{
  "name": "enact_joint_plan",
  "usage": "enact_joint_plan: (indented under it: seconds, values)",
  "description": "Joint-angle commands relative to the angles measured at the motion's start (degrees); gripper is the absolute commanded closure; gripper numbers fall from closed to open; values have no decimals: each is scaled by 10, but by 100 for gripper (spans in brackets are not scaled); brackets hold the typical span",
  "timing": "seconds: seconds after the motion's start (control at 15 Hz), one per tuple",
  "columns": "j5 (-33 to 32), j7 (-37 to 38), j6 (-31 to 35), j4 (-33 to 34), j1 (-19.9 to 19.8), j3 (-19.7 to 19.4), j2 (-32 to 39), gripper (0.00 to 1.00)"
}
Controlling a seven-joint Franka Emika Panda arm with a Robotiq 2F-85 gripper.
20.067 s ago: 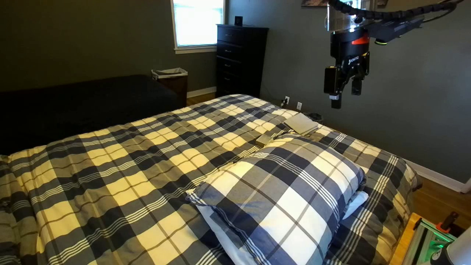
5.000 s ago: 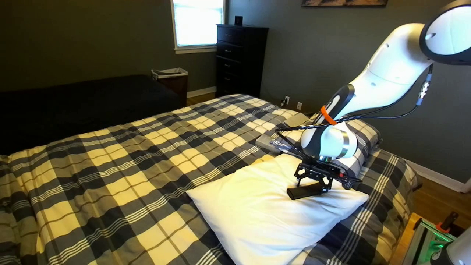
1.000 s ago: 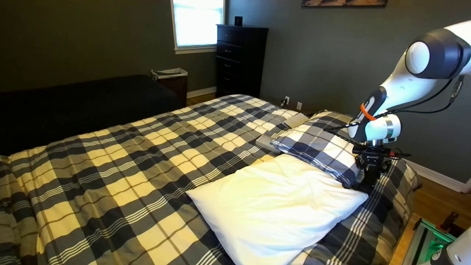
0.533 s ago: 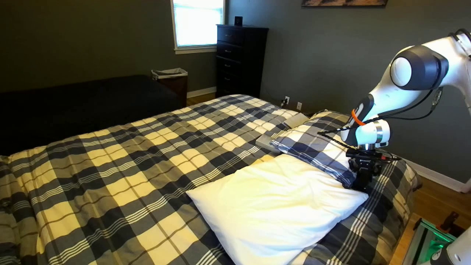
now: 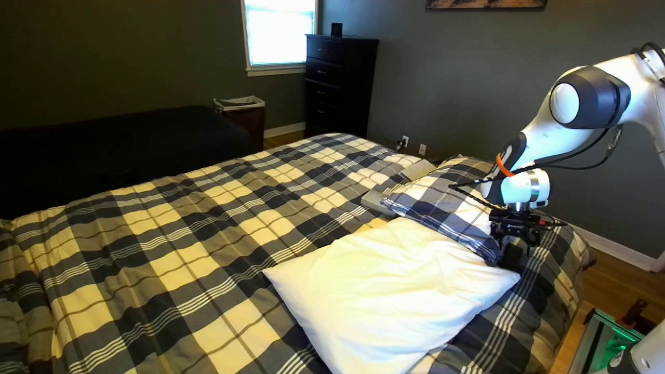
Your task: Remove the checked pillow from on top of the white pillow, pick up the black remote, put it on the bed and then put the checked pillow back on top of the white pillow
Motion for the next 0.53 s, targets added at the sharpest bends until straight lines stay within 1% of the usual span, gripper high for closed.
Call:
enact_joint_plan:
  seconds: [0.0, 0.2, 0.33, 0.4, 0.47]
  values:
    - [5, -13, 23, -34, 23, -13, -45, 0]
    - [-18, -10, 1, -61, 53, -35, -93, 0]
    - [-36, -8, -26, -79, 71, -48, -131, 0]
    - [-51, 5, -49, -82, 86, -59, -151, 0]
    - [-65, 13, -54, -83, 94, -66, -162, 0]
